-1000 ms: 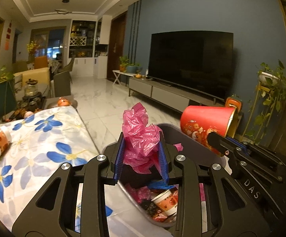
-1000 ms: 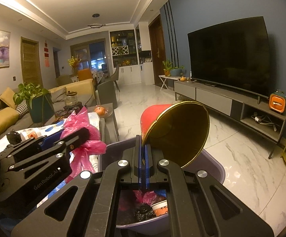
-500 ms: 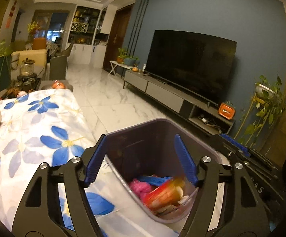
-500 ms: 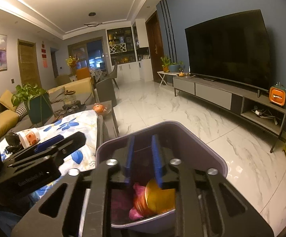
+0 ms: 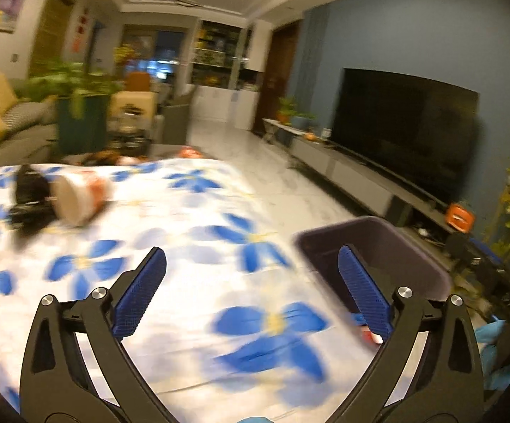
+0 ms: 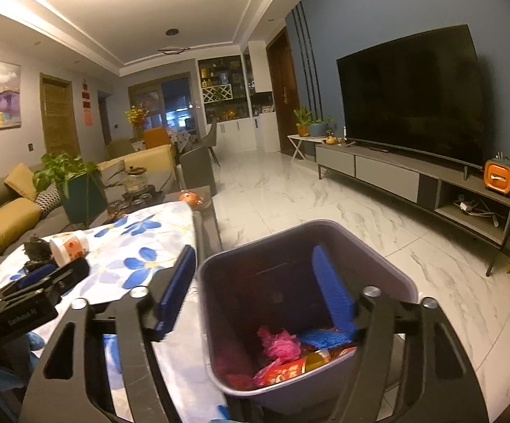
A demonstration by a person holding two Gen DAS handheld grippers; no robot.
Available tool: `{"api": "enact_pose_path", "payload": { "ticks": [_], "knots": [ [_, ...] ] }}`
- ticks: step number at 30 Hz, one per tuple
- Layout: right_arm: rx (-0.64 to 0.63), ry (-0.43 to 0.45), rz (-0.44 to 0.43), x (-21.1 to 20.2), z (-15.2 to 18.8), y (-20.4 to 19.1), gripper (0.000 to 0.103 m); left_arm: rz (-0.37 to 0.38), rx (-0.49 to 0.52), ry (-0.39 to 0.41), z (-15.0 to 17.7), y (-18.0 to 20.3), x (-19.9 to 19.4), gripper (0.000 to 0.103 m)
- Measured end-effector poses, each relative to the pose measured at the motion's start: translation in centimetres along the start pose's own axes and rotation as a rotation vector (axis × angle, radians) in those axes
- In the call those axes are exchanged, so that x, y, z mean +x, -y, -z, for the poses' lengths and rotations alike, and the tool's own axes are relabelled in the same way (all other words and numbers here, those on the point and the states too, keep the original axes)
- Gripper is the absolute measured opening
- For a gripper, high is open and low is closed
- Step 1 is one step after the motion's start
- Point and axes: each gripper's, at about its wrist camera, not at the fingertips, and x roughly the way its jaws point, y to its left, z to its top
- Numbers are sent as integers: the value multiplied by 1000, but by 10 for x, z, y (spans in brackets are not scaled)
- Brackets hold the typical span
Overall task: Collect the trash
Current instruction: 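Grasp the white-and-orange paper cup with the right tool while the left tool grasps the black bag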
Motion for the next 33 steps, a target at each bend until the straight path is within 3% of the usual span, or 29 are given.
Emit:
{"api": "enact_pose_path", "payload": {
  "ticks": [3,8,23,33],
  "knots": [
    [-12,4,-24,-5,0,-11,73,-116,-27,21,3,-34,-18,97],
    [-45,2,-66,-4,3,-47,74,-248,-61,22,5,-78,-38,97],
    [-127,-13,-226,12,7,-166,74,-395,-136,66,2,-167,-90,97],
    [-188,-81,-252,72,19,-244,71,-464,-132,128,-12,-206,-92,97]
  ]
}}
